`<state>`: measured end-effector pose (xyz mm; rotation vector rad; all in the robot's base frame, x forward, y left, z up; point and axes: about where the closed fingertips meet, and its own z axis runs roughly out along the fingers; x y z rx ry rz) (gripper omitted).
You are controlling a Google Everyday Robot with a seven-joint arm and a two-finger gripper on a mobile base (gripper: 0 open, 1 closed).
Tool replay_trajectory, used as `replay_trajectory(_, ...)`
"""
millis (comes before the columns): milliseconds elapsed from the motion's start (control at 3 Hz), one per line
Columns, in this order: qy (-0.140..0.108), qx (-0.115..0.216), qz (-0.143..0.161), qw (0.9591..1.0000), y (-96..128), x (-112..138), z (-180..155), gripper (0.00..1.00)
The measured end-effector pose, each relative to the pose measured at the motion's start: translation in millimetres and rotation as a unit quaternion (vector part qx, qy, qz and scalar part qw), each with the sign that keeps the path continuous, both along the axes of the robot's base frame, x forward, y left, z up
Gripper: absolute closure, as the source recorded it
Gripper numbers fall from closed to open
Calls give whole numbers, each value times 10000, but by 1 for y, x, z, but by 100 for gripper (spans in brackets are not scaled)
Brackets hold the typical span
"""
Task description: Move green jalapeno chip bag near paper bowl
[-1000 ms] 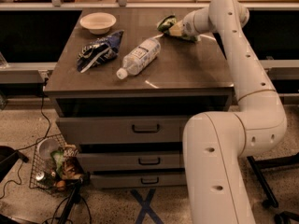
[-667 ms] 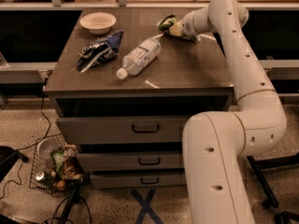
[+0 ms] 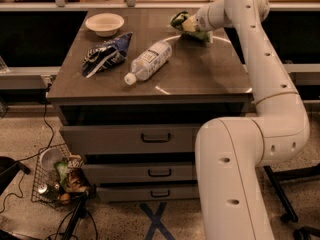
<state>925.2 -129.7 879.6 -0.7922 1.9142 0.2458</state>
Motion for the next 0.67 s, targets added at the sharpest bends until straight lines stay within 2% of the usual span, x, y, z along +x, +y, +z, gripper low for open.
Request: replay_trajectory(667, -653, -300, 24, 9974, -7, -16, 85, 100)
